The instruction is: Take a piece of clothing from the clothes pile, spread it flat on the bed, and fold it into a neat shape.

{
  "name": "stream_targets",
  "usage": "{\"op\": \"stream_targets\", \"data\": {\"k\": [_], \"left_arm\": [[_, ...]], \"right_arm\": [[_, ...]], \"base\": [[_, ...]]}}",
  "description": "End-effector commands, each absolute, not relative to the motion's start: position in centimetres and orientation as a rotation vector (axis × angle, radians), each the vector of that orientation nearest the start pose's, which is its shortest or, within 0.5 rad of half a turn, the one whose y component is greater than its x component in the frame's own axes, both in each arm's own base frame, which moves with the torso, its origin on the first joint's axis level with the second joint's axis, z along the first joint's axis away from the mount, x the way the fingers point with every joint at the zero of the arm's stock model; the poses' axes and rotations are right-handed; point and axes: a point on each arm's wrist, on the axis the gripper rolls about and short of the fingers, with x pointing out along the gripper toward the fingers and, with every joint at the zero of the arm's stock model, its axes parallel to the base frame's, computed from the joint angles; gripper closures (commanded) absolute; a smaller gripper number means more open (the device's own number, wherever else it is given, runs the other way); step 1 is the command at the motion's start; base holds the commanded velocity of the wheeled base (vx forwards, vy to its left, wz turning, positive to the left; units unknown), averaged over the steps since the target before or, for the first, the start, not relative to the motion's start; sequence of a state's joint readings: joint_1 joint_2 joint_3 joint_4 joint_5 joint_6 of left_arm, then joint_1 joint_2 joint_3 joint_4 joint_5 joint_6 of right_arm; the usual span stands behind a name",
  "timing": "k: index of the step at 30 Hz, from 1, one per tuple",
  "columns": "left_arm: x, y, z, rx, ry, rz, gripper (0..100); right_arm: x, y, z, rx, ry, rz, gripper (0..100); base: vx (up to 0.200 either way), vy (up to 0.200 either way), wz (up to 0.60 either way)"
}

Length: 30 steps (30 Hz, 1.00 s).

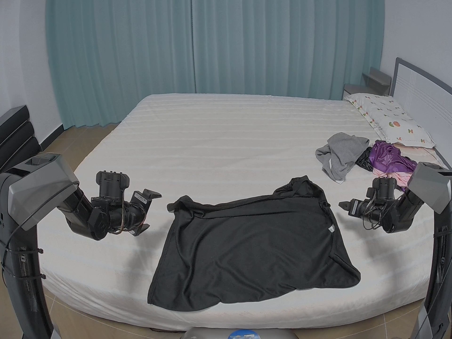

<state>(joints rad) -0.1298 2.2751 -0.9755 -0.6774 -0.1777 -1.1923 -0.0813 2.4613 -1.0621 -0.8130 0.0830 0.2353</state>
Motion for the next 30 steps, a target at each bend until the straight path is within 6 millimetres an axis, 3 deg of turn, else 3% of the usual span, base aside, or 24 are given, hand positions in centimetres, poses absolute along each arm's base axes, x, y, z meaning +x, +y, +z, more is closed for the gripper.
{"op": "stream_targets", "data": {"k": [1, 7, 9, 10, 12, 16, 23, 30], "left_arm": [[39.3, -5.5, 2.1, -1.154, 0.726, 0.111, 0], [39.3, -5.6, 2.0, -1.155, 0.728, 0.111, 0], [39.3, -5.6, 2.0, -1.155, 0.728, 0.111, 0], [39.3, -5.5, 2.0, -1.154, 0.727, 0.112, 0], [39.3, -5.5, 2.0, -1.153, 0.727, 0.111, 0], [39.3, -5.6, 2.0, -1.153, 0.728, 0.11, 0], [39.3, -5.5, 2.0, -1.153, 0.727, 0.111, 0], [39.3, -5.5, 2.0, -1.153, 0.727, 0.111, 0]], "right_arm": [[39.4, 0.1, -2.3, 0.255, 0.625, 0.034, 0], [36.8, 3.1, -3.2, 0.223, 0.706, 0.113, 0], [36.8, 3.1, -3.2, 0.223, 0.706, 0.113, 0], [35.3, 3.6, -3.9, 0.188, 0.767, 0.134, 0], [34.7, 3.5, -4.4, 0.161, 0.792, 0.142, 0], [33.2, 2.8, -5.2, 0.062, 0.843, 0.176, 0], [32.4, 0.5, -5.3, 0.016, 0.857, 0.143, 0], [32.1, -4.5, -4.7, 0.066, 0.826, 0.008, 0]], "base": [[0.0, 0.0, 0.0], [0.0, 0.0, 0.0], [0.0, 0.0, 0.0], [0.0, 0.0, 0.0], [0.0, 0.0, 0.0], [0.0, 0.0, 0.0], [0.0, 0.0, 0.0], [0.0, 0.0, 0.0]]}}
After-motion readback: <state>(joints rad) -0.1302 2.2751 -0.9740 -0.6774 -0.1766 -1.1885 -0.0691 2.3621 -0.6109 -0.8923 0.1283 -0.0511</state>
